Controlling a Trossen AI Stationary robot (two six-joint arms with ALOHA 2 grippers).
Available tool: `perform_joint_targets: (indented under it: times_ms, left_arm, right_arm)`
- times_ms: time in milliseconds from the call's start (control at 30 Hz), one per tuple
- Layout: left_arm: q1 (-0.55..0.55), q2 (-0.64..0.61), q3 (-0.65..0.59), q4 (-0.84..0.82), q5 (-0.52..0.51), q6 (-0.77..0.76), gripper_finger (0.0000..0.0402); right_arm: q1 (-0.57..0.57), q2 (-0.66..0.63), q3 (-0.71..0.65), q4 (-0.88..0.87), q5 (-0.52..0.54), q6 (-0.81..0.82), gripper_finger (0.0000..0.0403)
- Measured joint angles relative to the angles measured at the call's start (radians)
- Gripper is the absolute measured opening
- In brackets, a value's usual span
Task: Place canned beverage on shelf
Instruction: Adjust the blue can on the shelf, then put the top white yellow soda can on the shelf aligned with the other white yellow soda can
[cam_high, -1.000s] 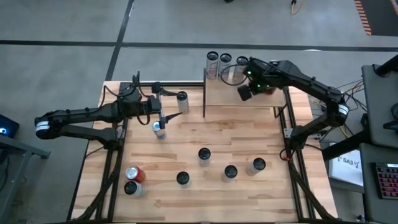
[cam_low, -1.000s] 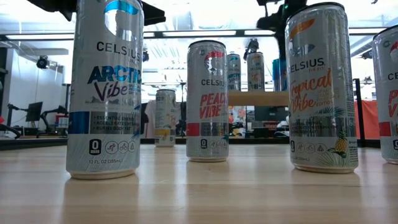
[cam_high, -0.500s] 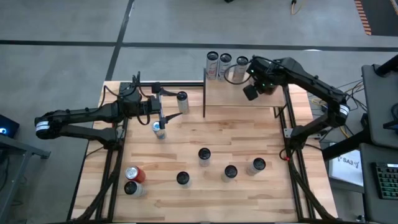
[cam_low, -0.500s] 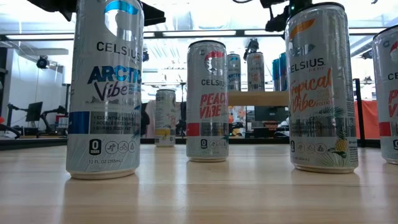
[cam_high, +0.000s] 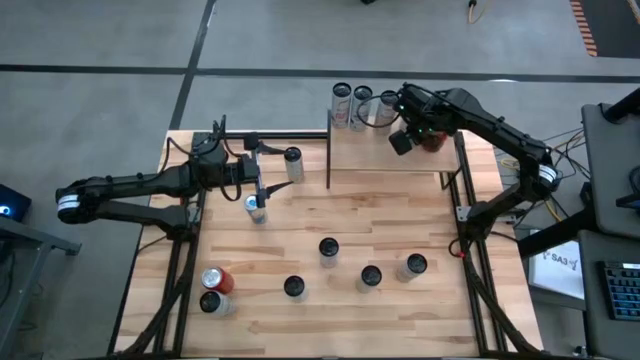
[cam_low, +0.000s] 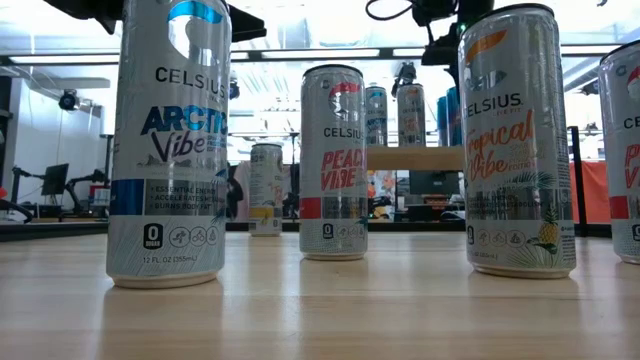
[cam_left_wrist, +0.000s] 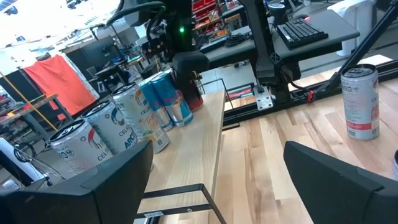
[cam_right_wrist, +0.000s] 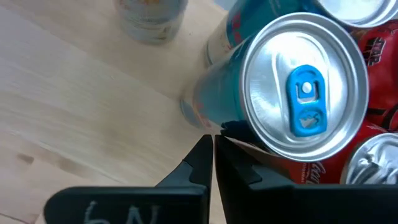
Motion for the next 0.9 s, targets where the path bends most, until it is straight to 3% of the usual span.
perform_joint_targets:
  times_ms: [400,567,767,900]
  left_arm:
    - [0.000,0.000,0.000,0.000,0.000,0.000,0.0346]
    - [0.000,0.000,0.000,-0.002,0.000,0.000,0.0346]
    - [0.000,0.000,0.000,-0.018,0.002,-0.022,0.0346]
    - [0.000,0.000,0.000,-0.020,0.002,-0.099,0.0346]
  right_arm:
    - [0.005,-0.004,0.014,0.002,-0.031,0.007,0.0009]
    - [0.072,-0.051,0.027,0.020,-0.071,0.025,0.0009]
    - [0.222,-0.166,-0.033,0.190,-0.078,0.030,0.0009]
    - [0.331,-0.244,-0.128,0.397,-0.062,-0.012,0.0009]
